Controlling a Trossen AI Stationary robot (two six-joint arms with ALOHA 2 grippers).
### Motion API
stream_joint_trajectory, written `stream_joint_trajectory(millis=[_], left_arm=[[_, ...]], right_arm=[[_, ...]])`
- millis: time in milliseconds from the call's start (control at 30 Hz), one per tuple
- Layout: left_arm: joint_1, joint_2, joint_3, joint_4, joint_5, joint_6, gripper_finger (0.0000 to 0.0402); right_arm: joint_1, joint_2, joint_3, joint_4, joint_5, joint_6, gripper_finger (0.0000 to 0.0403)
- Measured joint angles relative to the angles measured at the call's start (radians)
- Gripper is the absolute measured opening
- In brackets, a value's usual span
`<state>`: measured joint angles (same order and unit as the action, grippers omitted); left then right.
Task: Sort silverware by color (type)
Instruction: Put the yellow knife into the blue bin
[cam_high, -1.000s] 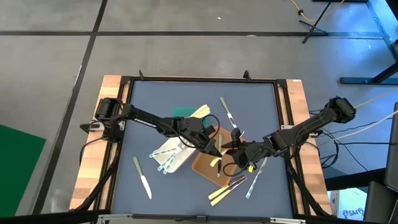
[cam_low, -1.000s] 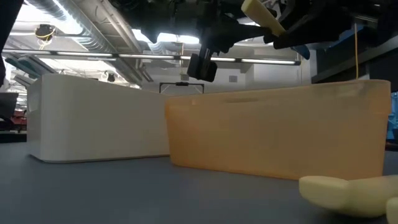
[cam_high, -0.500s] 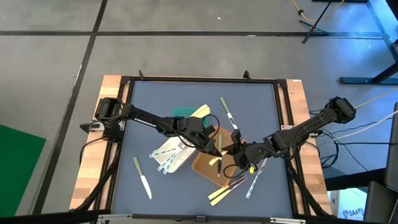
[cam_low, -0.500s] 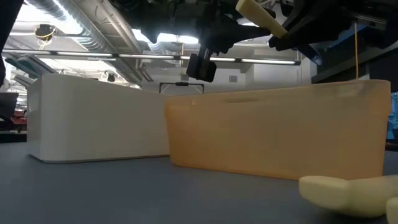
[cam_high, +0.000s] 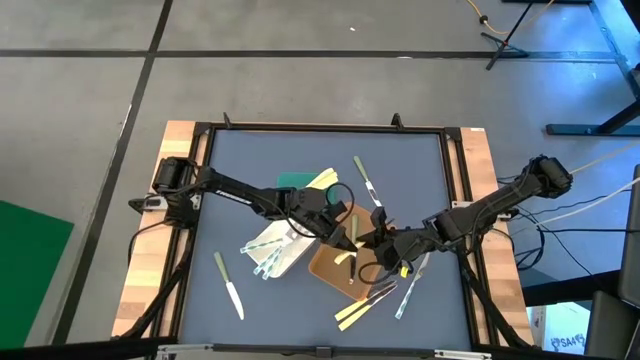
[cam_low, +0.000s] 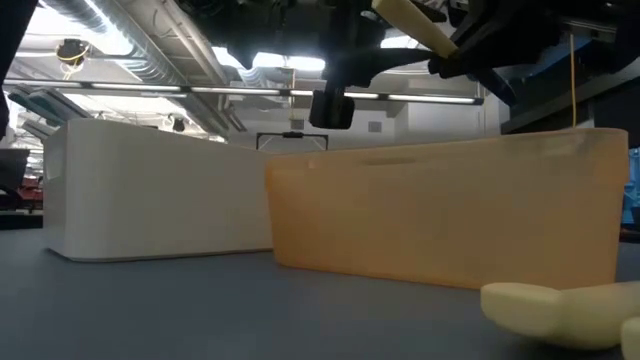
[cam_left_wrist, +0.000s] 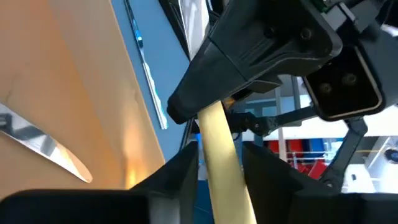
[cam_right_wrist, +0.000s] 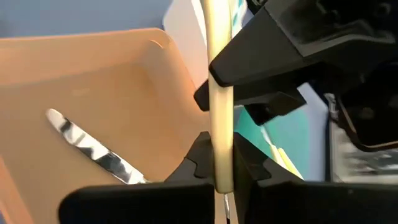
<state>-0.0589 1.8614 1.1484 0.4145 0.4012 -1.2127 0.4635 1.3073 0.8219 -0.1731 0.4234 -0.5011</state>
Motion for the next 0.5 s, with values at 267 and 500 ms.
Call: stream_joint_trajectory(millis=[267,500], left_arm=[[0.046,-0.010,0.000,-0.015,0.012,0.163,0.0139],[0.138,-0.099,0.000,-0.039,0.102,0.327,0.0137]], right_arm=[[0.001,-0.004,0.000,-0.003,-0.035,0.001,0.0007],[0.001,-0.008,0.000,0.009,-0.034,0.065,0.0007]])
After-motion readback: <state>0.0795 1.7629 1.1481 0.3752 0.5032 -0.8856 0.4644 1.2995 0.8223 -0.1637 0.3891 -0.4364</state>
